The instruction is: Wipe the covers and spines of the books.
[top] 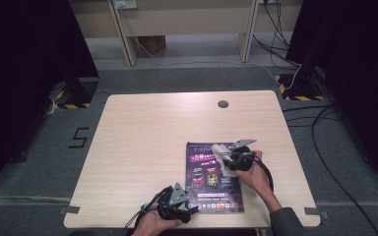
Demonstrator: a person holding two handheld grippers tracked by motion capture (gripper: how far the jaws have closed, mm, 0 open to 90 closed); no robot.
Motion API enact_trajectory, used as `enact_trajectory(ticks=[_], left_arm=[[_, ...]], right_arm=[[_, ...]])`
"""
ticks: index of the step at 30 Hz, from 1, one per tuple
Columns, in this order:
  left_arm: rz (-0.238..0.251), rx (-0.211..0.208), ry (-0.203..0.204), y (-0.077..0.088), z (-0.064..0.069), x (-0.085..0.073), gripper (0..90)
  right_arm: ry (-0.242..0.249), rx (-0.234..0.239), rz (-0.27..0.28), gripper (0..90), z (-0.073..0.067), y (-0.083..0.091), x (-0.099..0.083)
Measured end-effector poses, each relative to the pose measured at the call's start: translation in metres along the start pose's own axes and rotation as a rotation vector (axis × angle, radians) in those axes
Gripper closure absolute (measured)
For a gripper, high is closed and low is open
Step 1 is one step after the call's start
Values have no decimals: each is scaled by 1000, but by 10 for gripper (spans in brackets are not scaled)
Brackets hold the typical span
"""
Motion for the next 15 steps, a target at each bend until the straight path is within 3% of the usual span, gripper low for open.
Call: enact_trajectory(ticks=[4,15], left_arm=[[2,3,-2,0,1,0,352],[8,15,-7,-3,0,1,357]], right_arm=[[-10,-32,-4,756,10,8,-4],[-18,-45,1,762,15,8,-5]])
Point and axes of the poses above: each handheld gripper's, and its own axes: y roughly backward along the jaws, x roughly out of its top, z roughly to its right, the point moved 2 cm from there along -y, roughly forward along the jaws, and after that the axes turned 13 degrees about z, right-handed, at the moved point
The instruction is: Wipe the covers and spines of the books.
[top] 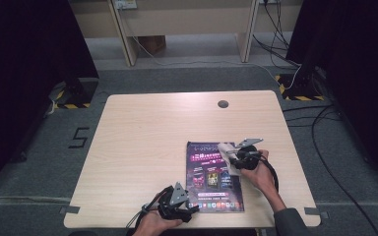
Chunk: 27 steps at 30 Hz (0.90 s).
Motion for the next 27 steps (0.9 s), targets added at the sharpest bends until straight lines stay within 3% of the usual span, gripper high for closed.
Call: enact_trajectory(ticks=[11,14,17,20,23,27], left_arm=[[9,18,4,-8,-4,4,369],[15,23,-3,-8,-3,4,372],[18,28,-7,-7,-2,3,377],[30,32,-12,-6,-1,2,383],[30,34,-19,-4,0,1,386],[31,34,-9,-2,0,0,378]], right_arm=[[5,-52,2,768,3,-4,3],[12,-8,2,768,-6,-4,2],[34,-2,0,766,-9,-4,3],[-5,6,9,763,-3,-4,2],[-8,-47,17,763,8,-2,1],[-30,-61,23,764,12,0,-1]])
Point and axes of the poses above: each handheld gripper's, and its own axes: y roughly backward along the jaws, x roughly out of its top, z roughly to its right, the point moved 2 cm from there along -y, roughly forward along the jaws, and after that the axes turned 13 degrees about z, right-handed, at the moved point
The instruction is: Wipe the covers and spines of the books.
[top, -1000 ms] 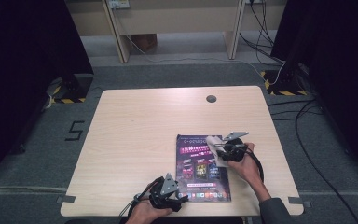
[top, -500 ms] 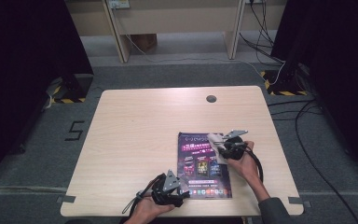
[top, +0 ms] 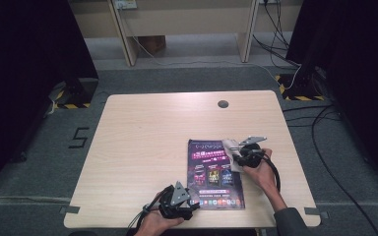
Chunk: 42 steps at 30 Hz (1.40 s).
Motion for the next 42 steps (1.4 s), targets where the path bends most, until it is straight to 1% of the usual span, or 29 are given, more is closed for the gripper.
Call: enact_trajectory(ticks=[1,2,4,5,8,9,10,11,13,15,16,17,18,20,21,22,23,26,30,32,33,35,36,37,38,40,42], left_arm=[[-2,-1,0,1,0,0,378],[0,-3,4,1,1,0,378],[-2,-3,6,1,1,-1,380],[-4,-4,7,1,0,-1,380],[-3,-7,9,1,0,-1,383],[0,-6,15,1,0,-1,382],[-7,-7,6,2,0,-1,383],[-4,-6,9,1,0,-1,383],[-5,-7,8,2,0,-1,383],[1,-6,14,1,0,-1,382],[-2,-5,10,2,0,-1,383],[1,-5,13,1,1,-1,383],[-7,-9,10,2,0,-1,383],[-5,-8,17,1,0,-1,383],[-5,-8,17,2,0,-1,384],[-6,-9,17,1,0,-1,384],[-4,-11,19,1,0,-1,385],[-7,-11,23,1,0,-1,384],[-9,-13,19,1,-1,-1,385],[-5,-12,18,1,0,-2,386],[-5,-10,17,1,0,-2,387],[-3,-11,19,1,0,-2,387],[-5,-13,22,1,0,-2,387],[-2,-9,20,1,0,-2,387],[-1,-7,16,1,0,-2,388],[-1,-9,15,1,0,-2,390],[-1,-8,17,1,0,-2,390]], right_arm=[[14,-5,-4,764,-2,0,0],[26,2,-10,763,-5,1,0],[38,33,-12,764,-16,-1,1],[56,46,-11,764,-23,-2,2],[72,118,-11,763,-44,-8,4],[87,132,-9,763,-50,-10,5],[93,146,-10,763,-55,-12,6],[92,155,-13,763,-60,-13,6],[106,162,-6,762,-63,-14,7],[91,167,-8,761,-61,-15,7],[83,158,-9,761,-58,-14,7],[85,149,-6,761,-56,-14,7],[82,137,-6,761,-53,-14,7],[63,121,-1,761,-48,-16,8],[55,117,-4,762,-47,-16,8],[66,114,-2,762,-48,-17,9],[82,108,-1,763,-50,-18,10],[95,133,-2,763,-62,-24,13],[129,183,-1,763,-86,-35,20],[136,215,-1,763,-98,-39,22],[148,232,1,763,-106,-41,23],[160,259,1,763,-115,-43,24],[166,262,-1,763,-118,-43,24],[177,260,-2,762,-119,-44,25],[178,260,-1,761,-119,-44,25],[157,267,0,760,-116,-44,24],[163,247,-1,759,-113,-44,25]])
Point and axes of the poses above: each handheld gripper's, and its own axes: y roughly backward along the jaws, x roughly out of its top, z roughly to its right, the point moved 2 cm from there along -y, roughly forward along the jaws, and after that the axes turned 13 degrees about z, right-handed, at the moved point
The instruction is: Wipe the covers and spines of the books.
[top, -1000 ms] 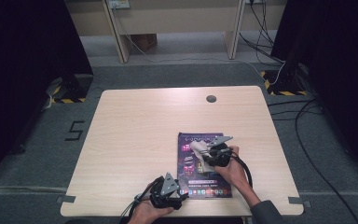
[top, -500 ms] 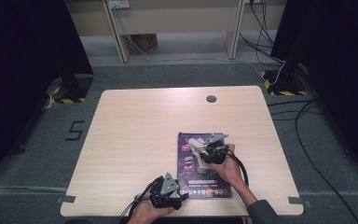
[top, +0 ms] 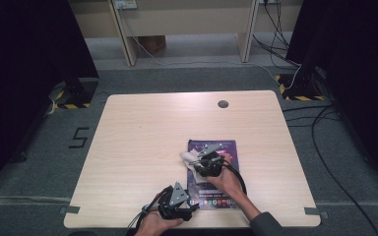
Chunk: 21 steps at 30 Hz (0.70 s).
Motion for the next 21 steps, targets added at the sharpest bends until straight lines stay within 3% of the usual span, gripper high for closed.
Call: enact_trajectory(ticks=[4,6,13,17,21], left_arm=[[-2,-2,-2,0,0,0,390],[0,0,-2,0,0,0,390],[-2,-2,-3,0,0,0,388],[-2,-4,3,0,0,0,383],[-4,-7,2,1,-1,0,376]], right_arm=[[-29,-17,10,760,8,2,-2],[-14,-23,8,763,6,1,-1],[11,42,8,764,-14,-3,1],[-4,55,12,762,-13,-3,0],[-3,39,7,761,-7,1,-2]])
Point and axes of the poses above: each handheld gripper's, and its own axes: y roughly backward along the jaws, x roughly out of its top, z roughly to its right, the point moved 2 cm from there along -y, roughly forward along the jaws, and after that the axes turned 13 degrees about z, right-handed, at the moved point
